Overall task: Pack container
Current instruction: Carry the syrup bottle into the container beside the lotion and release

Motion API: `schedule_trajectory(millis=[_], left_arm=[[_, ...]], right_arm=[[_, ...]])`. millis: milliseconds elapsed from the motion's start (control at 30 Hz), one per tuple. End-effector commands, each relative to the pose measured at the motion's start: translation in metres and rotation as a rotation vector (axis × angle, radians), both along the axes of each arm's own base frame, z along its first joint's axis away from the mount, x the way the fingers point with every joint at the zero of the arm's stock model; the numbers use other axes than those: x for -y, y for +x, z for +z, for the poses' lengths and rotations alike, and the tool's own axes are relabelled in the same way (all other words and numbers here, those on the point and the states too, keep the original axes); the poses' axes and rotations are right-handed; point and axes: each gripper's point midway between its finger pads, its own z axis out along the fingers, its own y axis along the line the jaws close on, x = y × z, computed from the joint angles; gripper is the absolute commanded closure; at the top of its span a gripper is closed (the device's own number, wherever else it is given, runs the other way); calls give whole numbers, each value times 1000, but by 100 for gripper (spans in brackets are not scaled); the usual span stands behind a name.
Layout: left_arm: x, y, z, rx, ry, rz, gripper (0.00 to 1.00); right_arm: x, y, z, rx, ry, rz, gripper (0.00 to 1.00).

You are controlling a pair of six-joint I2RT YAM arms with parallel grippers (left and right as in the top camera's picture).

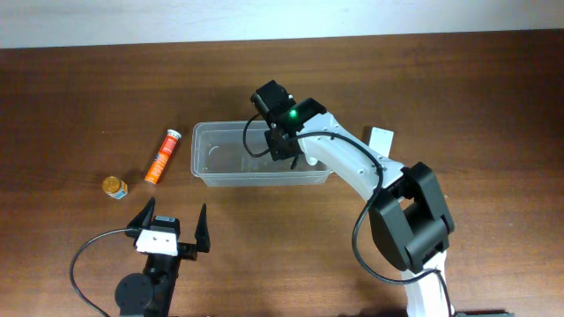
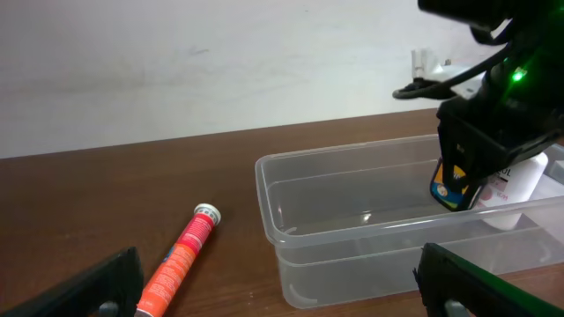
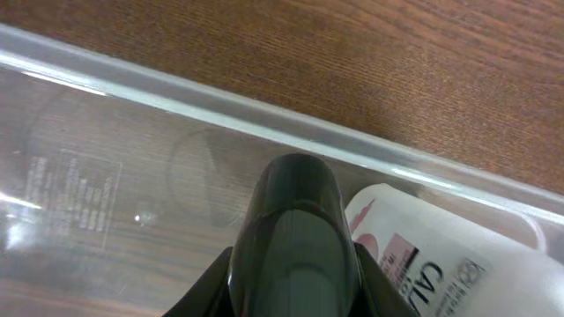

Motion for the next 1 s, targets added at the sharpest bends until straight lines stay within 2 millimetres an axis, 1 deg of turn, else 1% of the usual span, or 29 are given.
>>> schedule_trajectory(millis=[0, 100, 300, 333, 367, 433, 500, 633, 767, 833, 967], left_arm=[[-1, 0, -2, 3, 15, 3, 0], [-1, 0, -2, 3, 15, 3, 1], [-1, 0, -2, 3, 15, 3, 1], [-1, 0, -2, 3, 15, 3, 1], [-1, 0, -2, 3, 15, 3, 1], [-1, 0, -2, 3, 15, 3, 1], [-1, 0, -2, 3, 15, 3, 1], [-1, 0, -2, 3, 15, 3, 1], [-1, 0, -2, 3, 15, 3, 1], [-1, 0, -2, 3, 15, 3, 1], [-1, 0, -2, 3, 15, 3, 1]], right_arm=[[6, 8, -6, 10, -18, -39, 76], [7, 8, -10, 3, -23, -41, 76], [6, 8, -11, 4, -21, -47, 75], [6, 8, -11, 5, -20, -47, 67], [6, 9, -11, 5, -20, -47, 62], [6, 9, -11, 6, -20, -47, 55], [6, 9, -11, 8, -22, -48, 51], [7, 10, -8, 17, -24, -49, 50], [6, 12, 8, 44, -5, -49, 49], [4, 14, 21, 62, 7, -49, 48], [2, 17, 53, 95, 30, -46, 47]])
